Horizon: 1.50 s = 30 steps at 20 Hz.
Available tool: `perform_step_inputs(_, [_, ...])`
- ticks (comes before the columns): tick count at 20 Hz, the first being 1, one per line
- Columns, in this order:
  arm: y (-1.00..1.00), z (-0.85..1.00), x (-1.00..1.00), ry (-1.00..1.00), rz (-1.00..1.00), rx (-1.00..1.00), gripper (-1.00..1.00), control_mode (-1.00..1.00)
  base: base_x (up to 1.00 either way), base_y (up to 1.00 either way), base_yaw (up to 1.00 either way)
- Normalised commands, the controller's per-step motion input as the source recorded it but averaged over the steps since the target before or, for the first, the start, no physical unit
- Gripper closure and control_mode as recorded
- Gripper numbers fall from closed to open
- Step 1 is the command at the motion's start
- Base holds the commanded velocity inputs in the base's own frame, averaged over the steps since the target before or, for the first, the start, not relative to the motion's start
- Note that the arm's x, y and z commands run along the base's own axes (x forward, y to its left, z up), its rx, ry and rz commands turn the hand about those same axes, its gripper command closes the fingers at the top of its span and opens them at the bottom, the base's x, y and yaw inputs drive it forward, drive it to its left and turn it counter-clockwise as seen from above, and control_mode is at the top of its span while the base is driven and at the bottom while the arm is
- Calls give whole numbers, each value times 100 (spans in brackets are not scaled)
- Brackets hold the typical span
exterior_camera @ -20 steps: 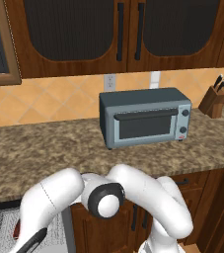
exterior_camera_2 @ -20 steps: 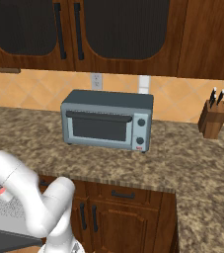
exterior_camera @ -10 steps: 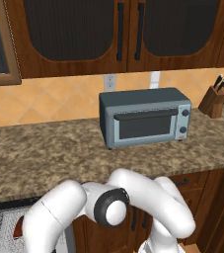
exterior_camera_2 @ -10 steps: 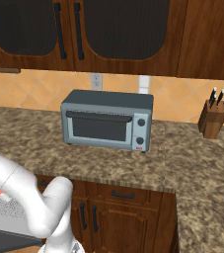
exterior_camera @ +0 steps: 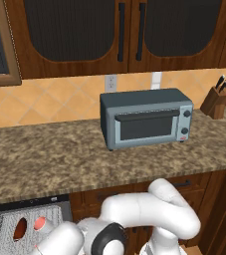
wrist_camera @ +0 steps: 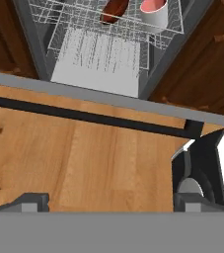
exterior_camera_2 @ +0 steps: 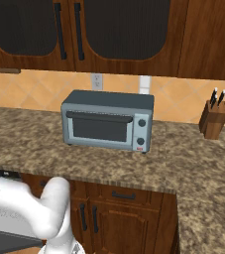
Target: Pick up the cup and bowl from the counter, place them in the dishwasher, and close the dishwasher door.
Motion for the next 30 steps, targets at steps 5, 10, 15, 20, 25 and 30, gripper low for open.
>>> perform_step_inputs(5, [-2, -85, 3, -6, 2, -18, -100, -100, 0, 0, 0])
perform_step_inputs(10, [0, -93, 6, -21, 0, -20, -100, -100, 0, 0, 0])
perform_step_inputs(15, [15, -57, 20, -9, -5, -15, -100, -100, 0, 0, 0])
perform_step_inputs(20, [50, -16, 29, -10, -16, -8, -100, -100, 0, 0, 0])
perform_step_inputs(25, [38, -11, 14, -12, -10, -7, -100, -100, 0, 0, 0])
perform_step_inputs(30, [64, -58, 78, -36, -15, -26, -100, -100, 0, 0, 0])
